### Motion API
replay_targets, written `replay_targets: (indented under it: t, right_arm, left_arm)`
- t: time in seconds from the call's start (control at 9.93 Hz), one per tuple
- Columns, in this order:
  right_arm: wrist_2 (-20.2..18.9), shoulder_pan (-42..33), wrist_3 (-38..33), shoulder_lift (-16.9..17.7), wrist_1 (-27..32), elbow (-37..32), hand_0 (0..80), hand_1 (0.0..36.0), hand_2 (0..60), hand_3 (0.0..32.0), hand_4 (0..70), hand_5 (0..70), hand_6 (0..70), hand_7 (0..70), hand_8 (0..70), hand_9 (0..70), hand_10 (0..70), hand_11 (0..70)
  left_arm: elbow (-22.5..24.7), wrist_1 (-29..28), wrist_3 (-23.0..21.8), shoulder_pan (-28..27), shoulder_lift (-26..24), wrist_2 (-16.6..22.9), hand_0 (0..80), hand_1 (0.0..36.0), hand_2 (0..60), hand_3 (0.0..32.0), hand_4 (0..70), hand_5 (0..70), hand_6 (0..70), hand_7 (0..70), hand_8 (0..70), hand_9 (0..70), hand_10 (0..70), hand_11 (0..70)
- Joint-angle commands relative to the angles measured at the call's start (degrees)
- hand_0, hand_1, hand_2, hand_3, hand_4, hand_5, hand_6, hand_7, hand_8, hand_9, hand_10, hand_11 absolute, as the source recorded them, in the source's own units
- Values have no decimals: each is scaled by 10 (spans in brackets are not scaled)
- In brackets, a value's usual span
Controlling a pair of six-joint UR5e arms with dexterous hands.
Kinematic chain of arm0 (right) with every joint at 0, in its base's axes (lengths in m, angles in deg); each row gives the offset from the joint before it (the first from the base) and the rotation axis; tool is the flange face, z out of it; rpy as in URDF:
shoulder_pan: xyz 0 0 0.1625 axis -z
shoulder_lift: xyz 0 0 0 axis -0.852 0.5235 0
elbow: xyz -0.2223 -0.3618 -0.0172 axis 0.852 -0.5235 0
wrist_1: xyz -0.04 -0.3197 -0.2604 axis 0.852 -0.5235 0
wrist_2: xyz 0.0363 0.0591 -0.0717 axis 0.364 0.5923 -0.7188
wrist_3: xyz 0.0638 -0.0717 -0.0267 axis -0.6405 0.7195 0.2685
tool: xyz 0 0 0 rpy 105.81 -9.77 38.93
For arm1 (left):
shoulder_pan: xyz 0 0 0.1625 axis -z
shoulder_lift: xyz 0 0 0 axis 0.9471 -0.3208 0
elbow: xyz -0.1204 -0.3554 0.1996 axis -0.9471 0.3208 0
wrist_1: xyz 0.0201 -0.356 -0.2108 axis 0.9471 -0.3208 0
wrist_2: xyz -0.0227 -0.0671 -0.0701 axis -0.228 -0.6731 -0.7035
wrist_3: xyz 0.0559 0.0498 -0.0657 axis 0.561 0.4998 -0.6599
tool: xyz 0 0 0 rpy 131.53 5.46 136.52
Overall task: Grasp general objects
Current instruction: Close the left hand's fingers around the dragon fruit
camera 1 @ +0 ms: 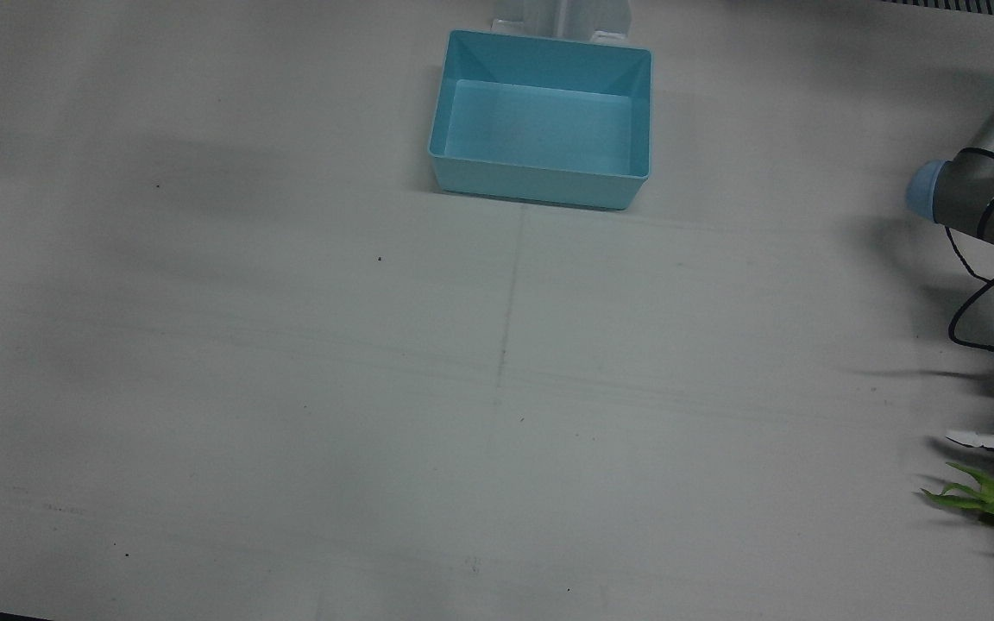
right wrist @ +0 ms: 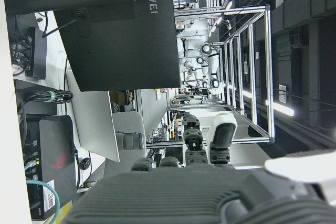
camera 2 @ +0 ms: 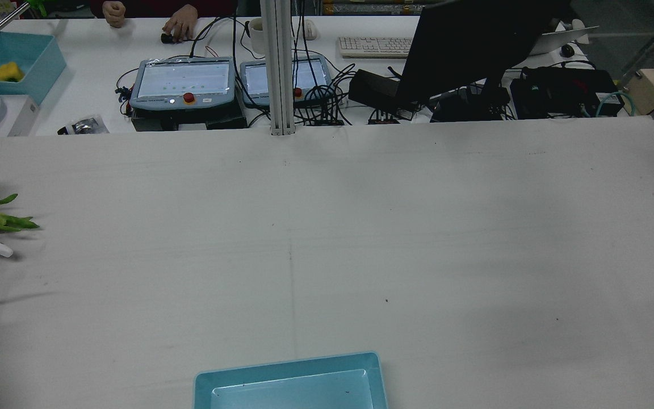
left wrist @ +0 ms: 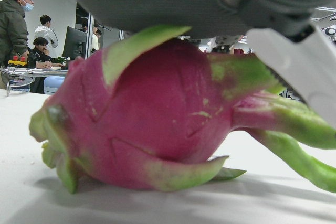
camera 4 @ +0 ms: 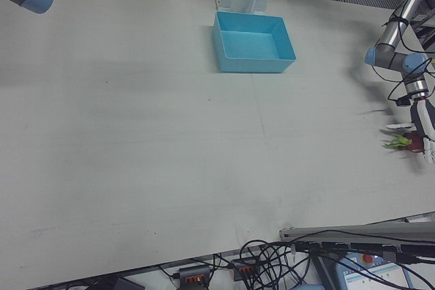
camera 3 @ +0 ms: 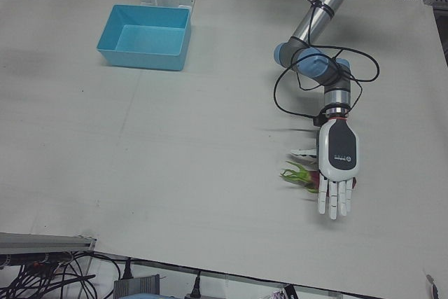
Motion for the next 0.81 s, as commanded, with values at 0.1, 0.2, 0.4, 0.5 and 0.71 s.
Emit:
replay_targets:
  t: [0.1,0.2,0.4,0.5,0.71]
  right_arm:
    - [0,0,0,0,0,0,0,0,0,0,0,0,0,0,0,0,0,0]
    - [0,0,0,0,0,0,0,0,0,0,0,0,0,0,0,0,0,0]
    - [0,0,0,0,0,0,0,0,0,0,0,0,0,0,0,0,0,0]
    - [0,0,0,0,0,0,0,0,0,0,0,0,0,0,0,0,0,0]
    - [0,0,0,0,0,0,0,0,0,0,0,0,0,0,0,0,0,0]
  left_arm:
    - [-5,-2,1,0,-4,0,508,155,2,0,118,63,34,110,32,8,20,41]
    - [-5,-3,1,0,-4,0,500,160,43,0,126,77,44,140,38,14,35,61]
    - [-15,-11,2,0,-6,-1,490,165,127,0,151,121,75,240,59,34,82,128]
    - [-15,-14,3,-1,-6,-1,487,164,142,0,162,130,83,261,65,38,92,143]
    - [-17,-15,4,0,-6,-1,483,155,145,0,186,127,88,282,69,42,111,169]
